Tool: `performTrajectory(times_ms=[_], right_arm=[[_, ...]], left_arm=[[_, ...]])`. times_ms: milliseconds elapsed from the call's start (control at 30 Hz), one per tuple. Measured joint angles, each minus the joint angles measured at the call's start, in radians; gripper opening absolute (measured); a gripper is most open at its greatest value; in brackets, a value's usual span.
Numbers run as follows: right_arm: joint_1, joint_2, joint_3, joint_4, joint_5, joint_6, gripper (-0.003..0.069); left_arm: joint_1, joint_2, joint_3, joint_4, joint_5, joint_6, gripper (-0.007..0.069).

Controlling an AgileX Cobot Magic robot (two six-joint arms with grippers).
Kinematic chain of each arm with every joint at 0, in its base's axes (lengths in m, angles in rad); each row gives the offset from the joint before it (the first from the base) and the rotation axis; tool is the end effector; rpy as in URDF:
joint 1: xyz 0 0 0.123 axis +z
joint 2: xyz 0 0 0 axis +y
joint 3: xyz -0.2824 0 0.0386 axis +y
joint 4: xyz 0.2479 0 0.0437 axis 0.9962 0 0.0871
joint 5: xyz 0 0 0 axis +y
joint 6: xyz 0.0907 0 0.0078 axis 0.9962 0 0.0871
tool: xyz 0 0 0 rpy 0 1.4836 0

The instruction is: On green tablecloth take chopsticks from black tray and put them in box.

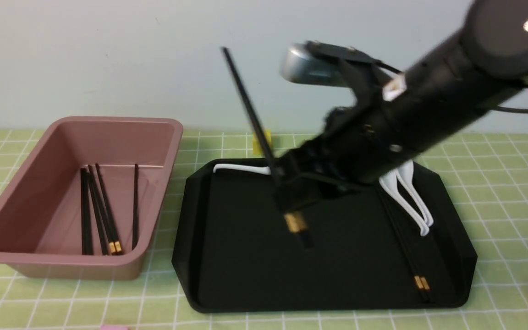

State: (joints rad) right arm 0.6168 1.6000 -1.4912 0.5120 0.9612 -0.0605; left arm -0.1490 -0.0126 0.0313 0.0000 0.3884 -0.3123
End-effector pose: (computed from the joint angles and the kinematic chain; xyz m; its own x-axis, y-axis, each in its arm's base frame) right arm 0.2632 0.2315 0.3544 -0.8082 -0.2945 -0.5100 -0.5455 0.7007 0.4598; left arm 0.0516 -0.0077 0.1683 -0.3416 -0.2594 -0.9033 0.0457 0.9554 -0.2917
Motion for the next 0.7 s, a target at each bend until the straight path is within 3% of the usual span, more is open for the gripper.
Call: performTrajectory(times_ms=[267,500,700], right_arm=[[0.119,0.345,-0.335,0.008,-0.113,-0.003,0.0140],[0.181,0.615,-0.552,0.013,-0.322,-0.003,0.0143],[0.208,0.749,-0.575,0.033,-0.485,-0.003,0.0225]], left_arm=[[0.000,0.000,0.000,0.000,0.000,0.000,0.0239],[0.000,0.000,0.000,0.000,0.000,0.000,0.0239],[0.000,0.000,0.000,0.000,0.000,0.000,0.0239]])
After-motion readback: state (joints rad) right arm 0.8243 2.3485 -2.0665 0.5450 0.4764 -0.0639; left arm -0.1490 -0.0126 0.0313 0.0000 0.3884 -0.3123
